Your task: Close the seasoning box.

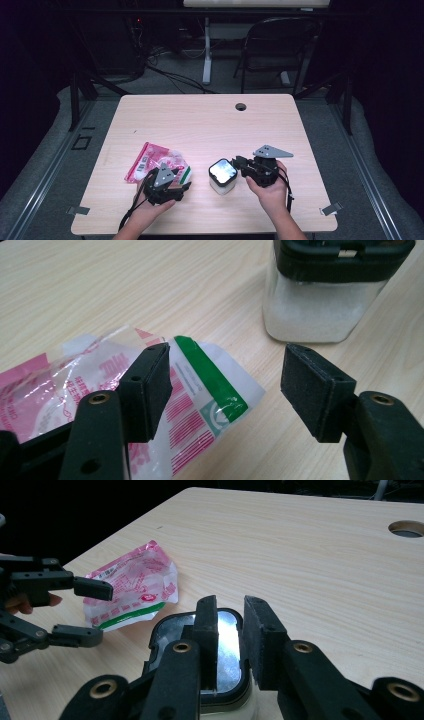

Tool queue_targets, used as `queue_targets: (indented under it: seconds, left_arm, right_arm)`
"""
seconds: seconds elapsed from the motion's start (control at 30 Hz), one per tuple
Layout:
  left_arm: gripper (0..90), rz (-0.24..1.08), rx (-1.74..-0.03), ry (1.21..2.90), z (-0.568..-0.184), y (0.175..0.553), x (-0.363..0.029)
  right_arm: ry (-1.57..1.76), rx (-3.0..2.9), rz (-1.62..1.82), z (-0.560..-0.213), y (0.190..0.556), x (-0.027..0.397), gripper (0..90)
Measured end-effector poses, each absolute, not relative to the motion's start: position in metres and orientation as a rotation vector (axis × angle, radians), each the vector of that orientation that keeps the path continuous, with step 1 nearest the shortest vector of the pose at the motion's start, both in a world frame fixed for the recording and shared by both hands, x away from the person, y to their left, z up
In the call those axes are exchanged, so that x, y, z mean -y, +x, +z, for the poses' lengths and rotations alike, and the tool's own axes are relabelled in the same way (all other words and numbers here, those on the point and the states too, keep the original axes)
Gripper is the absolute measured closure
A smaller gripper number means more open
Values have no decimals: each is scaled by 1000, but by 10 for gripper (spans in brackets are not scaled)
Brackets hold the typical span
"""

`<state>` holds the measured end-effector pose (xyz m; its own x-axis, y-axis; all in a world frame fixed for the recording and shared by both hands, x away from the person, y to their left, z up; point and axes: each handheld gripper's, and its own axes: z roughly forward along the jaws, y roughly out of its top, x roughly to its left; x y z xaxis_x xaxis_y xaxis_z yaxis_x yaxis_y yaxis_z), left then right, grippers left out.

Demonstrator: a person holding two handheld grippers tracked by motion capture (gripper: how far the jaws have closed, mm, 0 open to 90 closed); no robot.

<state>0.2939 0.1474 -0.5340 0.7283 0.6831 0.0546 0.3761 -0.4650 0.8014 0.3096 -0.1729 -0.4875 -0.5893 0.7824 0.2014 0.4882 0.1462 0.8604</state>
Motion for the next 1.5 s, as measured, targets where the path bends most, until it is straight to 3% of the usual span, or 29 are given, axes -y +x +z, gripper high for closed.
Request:
queue_targets:
  seconds: [0.5, 1.0, 1.5]
  left_arm:
    - [369, 521, -862, 2034, -517, 297, -168]
    - [370, 539, -939, 2005, -515, 304, -187]
    - [372, 571, -1017, 1960, -512, 309, -209]
  right_arm:
    - [1242, -2124, 1424, -487, 310, 175, 737]
    - [1281, -2094, 1416, -488, 316, 185, 479]
    - [1398, -1993, 1367, -494, 325, 216, 417]
